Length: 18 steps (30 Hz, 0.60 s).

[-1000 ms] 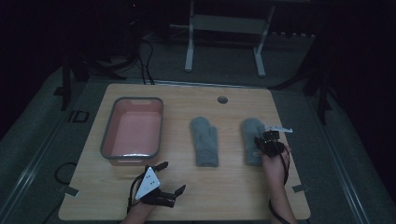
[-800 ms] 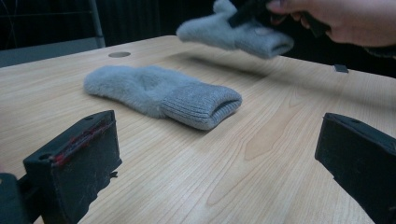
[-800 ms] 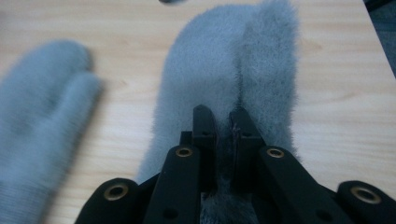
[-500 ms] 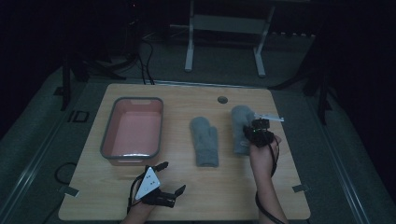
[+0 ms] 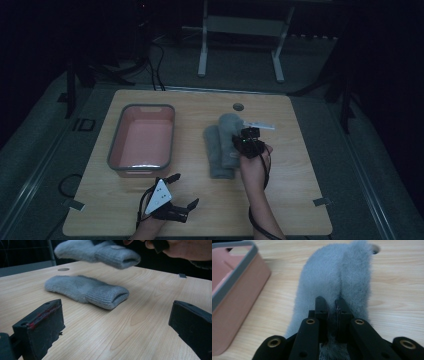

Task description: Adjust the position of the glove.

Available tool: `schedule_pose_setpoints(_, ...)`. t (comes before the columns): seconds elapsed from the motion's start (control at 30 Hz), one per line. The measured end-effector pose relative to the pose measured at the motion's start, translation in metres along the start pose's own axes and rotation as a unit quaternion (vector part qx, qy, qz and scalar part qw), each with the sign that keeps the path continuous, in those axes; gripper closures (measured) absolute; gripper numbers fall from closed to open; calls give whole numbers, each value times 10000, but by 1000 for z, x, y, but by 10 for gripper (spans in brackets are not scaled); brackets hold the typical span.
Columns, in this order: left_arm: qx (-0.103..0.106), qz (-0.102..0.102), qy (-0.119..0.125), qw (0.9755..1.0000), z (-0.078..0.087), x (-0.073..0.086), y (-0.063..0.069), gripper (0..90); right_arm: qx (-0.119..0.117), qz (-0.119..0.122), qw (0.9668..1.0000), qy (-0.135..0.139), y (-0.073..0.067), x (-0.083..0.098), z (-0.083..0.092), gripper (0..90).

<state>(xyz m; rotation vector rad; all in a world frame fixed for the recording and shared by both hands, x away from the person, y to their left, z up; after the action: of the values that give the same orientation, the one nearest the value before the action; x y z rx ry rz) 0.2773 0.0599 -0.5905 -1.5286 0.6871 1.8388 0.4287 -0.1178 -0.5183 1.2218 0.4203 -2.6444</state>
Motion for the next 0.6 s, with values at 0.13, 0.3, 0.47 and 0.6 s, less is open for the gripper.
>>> schedule_pose_setpoints(0.13,10,6,8,10000,0,0,0,4,-134,16,9998,-114,-14,8,-8,834)
schedule_pose_setpoints(0.3,12,4,9,10000,0,0,0,4,-233,31,9995,-208,-26,18,-18,834)
schedule_pose_setpoints(0.47,10,11,18,10000,0,0,0,4,-226,81,9991,-338,-29,28,-29,833)
schedule_pose_setpoints(0.6,3,10,7,10000,0,0,0,4,-206,67,9986,-493,-25,37,-39,829)
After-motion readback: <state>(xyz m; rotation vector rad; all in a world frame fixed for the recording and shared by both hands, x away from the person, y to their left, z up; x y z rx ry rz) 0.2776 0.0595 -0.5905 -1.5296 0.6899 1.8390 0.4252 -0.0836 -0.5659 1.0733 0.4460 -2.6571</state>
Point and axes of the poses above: each handheld gripper's, and its own axes: z roughly backward along the jaws, x roughly out of its underside, y roughly to its right, the point moved 8 cm from there along -z, roughly forward along the jaws, and after that the axes turned 1 degree about y, right-handed, at the moved point
